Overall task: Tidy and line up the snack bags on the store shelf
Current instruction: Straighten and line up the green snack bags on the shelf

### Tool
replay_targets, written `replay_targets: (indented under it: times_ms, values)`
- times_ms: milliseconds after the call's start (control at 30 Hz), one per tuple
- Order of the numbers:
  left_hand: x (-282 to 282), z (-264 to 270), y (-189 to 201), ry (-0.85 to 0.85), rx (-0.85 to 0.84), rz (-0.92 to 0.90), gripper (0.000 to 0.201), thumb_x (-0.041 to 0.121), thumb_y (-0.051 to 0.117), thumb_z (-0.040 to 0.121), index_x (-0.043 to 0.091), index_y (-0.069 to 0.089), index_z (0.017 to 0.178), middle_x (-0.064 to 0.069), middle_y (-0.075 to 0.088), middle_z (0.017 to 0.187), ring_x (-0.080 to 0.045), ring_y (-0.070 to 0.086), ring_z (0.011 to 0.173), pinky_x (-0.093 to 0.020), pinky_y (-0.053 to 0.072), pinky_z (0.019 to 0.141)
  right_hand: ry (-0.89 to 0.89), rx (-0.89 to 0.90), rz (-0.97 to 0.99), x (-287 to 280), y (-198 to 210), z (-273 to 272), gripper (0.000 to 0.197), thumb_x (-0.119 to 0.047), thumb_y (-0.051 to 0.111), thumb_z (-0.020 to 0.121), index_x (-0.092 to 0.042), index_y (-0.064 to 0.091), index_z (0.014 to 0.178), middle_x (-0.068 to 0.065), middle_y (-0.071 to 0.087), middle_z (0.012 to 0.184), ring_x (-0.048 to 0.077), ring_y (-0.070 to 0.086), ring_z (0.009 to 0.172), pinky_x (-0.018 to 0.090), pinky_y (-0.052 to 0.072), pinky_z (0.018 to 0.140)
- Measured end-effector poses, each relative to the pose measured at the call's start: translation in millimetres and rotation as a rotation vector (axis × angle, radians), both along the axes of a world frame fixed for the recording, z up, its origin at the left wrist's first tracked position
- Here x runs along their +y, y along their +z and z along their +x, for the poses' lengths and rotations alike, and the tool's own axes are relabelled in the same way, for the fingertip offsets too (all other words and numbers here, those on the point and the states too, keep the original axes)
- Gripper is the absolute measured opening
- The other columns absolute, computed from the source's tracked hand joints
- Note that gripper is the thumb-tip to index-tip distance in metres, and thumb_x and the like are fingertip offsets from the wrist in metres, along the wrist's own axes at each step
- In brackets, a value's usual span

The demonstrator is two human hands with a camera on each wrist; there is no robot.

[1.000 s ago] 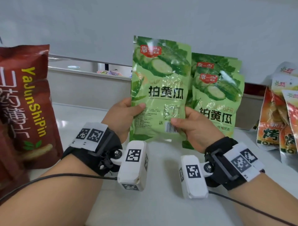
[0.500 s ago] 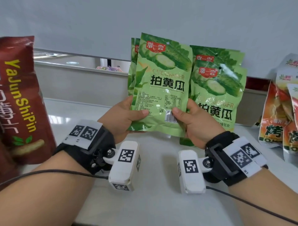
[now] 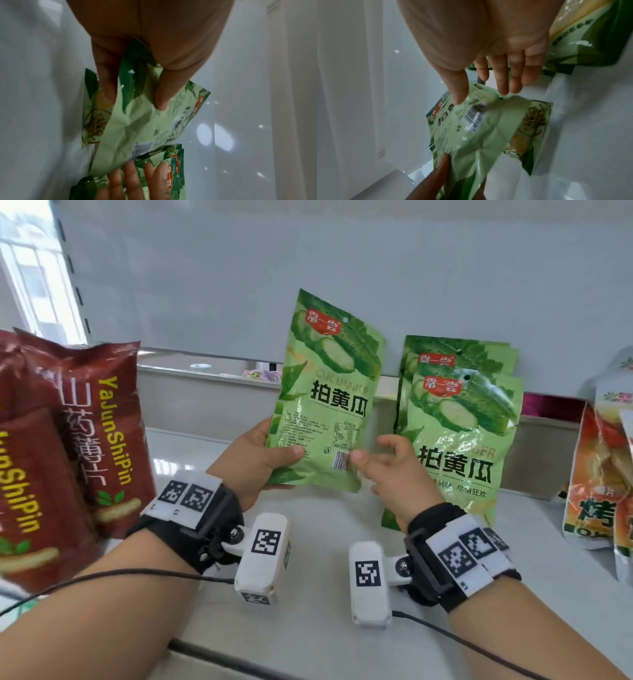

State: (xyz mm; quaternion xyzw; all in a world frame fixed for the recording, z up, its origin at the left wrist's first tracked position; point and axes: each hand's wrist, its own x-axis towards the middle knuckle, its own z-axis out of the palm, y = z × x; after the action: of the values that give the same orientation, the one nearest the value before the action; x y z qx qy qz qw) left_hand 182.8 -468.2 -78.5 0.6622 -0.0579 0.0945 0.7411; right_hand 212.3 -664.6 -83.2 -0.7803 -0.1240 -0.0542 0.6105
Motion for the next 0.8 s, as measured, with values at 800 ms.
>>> replay_targets:
  times_ms: [800]
  values:
    - [43, -28, -15, 0.498, 0.164, 0.096, 0.067, 0.008, 0.069, 0.084, 0.026, 0.036, 0.140, -0.009, 0.070, 0.104, -0.033, 0.069, 0.089, -0.052, 0.055, 0.084, 0.049, 0.122, 0.035, 32, 12, 4, 0.054, -0.023, 0.067, 0.083, -0.017, 0.040, 0.130, 0.002, 0.056, 0.119, 0.018, 0.055, 0.103, 0.038, 0.043, 0.096]
